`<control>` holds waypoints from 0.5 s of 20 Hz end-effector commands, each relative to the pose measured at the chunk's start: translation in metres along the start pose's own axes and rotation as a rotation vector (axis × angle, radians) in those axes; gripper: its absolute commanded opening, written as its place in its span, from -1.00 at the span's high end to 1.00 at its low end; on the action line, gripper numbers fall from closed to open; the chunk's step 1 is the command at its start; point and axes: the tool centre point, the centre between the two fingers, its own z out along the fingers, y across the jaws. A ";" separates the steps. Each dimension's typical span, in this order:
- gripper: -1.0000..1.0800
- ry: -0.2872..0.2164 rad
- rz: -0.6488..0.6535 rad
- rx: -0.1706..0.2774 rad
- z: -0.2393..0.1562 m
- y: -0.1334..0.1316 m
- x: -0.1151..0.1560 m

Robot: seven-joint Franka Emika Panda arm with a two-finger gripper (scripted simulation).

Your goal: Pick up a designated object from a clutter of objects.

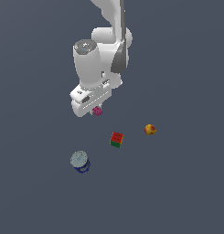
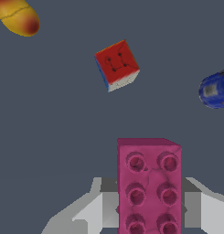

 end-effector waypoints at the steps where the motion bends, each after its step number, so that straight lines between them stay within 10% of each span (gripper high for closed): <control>1: 1.00 0.000 0.000 0.001 -0.022 0.013 -0.004; 10: 1.00 -0.001 0.000 0.000 -0.100 0.065 -0.018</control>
